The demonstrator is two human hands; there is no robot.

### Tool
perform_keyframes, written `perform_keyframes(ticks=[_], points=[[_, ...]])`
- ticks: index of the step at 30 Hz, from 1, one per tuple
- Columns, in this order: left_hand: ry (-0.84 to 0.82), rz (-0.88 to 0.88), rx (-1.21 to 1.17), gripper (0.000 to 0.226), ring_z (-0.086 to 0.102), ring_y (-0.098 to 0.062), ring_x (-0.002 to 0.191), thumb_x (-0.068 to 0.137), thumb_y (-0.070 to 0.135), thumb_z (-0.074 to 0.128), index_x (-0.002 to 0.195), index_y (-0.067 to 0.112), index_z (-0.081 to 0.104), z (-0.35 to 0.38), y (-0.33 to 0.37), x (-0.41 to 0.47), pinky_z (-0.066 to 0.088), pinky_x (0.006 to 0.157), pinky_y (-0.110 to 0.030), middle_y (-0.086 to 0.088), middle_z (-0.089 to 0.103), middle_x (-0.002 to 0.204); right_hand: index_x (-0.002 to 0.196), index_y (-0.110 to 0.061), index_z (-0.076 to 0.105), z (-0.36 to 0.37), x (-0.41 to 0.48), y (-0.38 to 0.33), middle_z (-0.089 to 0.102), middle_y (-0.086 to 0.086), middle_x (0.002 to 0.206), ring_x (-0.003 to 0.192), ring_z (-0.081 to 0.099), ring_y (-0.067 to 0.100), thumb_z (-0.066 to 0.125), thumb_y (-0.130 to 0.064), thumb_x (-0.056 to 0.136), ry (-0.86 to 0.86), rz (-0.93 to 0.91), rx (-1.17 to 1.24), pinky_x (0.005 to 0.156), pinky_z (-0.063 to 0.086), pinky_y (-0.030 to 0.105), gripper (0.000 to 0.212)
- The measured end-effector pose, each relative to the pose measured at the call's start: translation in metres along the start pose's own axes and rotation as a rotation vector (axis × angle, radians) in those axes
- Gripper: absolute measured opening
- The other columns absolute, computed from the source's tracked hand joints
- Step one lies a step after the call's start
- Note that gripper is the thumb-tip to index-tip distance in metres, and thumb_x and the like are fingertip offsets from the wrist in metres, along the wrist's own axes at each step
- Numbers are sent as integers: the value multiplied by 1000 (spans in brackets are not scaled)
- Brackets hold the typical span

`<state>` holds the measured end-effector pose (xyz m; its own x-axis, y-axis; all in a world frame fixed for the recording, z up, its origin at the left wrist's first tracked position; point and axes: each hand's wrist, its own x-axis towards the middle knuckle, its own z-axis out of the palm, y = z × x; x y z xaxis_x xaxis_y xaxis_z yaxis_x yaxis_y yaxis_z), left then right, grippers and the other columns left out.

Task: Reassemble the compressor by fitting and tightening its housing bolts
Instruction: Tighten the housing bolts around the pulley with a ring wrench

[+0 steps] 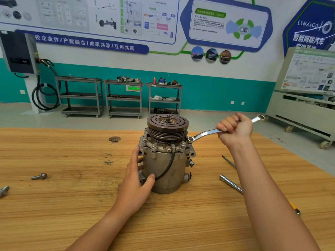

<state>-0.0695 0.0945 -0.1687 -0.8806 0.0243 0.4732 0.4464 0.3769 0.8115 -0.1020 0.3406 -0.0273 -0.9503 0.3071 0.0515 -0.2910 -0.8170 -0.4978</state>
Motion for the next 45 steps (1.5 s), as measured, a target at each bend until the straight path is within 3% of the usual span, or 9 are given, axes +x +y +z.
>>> perform_keyframes(ticks=[10,17,28,32,36,38,40,43,45], points=[[-1,8,-2,93,41,0,118,89,21,61,116,76,-9,0,-4,0,41,82,-19,8,30,146,59,-19,25,6,13,10,18,-7,34,26,15,9,27,-20,99,165,32,-34,33,14,13,40],[-2,20,-1,94,40,-7,124,88,22,61,113,80,-9,0,-3,0,40,83,-20,7,32,144,56,-20,29,-6,-59,23,21,-6,40,34,19,11,34,-22,98,183,-374,13,41,29,16,42],[-33,28,-19,89,42,-11,125,88,23,61,122,71,-5,-2,1,-1,41,90,-25,5,37,140,53,-19,38,-1,-122,118,31,-16,52,49,28,1,46,-16,87,-288,-1191,-799,49,28,15,35],[-58,88,-31,74,51,-25,112,78,59,46,132,8,40,0,4,4,46,89,-30,-12,52,121,45,-9,41,14,-111,150,36,1,45,49,35,19,55,-18,87,-397,-1424,-1238,57,28,30,45],[-33,86,-16,50,52,-9,94,71,49,43,104,13,54,-1,4,-1,37,72,-4,5,54,97,42,-10,48,32,-100,165,46,1,42,46,44,22,65,-25,83,-309,-1416,-1431,58,31,32,47],[-24,55,-6,53,52,-13,105,79,34,55,127,15,45,0,0,0,39,77,-7,1,52,111,40,-9,48,38,-105,151,45,1,39,40,43,19,68,-20,82,-302,-1458,-1353,50,34,29,47],[-34,10,-41,77,47,-9,119,86,20,60,144,41,13,-1,-3,0,44,91,-19,5,41,134,41,-17,47,50,-119,122,40,-7,37,35,38,9,56,-19,86,-355,-1333,-975,42,31,23,46],[-49,-16,-50,91,45,-2,120,89,20,61,125,68,-7,-3,2,-1,43,92,-20,7,29,148,48,-22,38,68,-123,58,33,-15,41,35,30,-1,35,-13,97,-371,-1003,-267,44,28,13,50],[-42,-12,-40,90,43,-2,121,89,20,60,121,69,-8,-3,2,-2,42,91,-19,6,28,149,59,-17,30,70,-114,15,28,-2,49,37,28,5,19,2,101,-341,-857,-145,47,31,17,47]])
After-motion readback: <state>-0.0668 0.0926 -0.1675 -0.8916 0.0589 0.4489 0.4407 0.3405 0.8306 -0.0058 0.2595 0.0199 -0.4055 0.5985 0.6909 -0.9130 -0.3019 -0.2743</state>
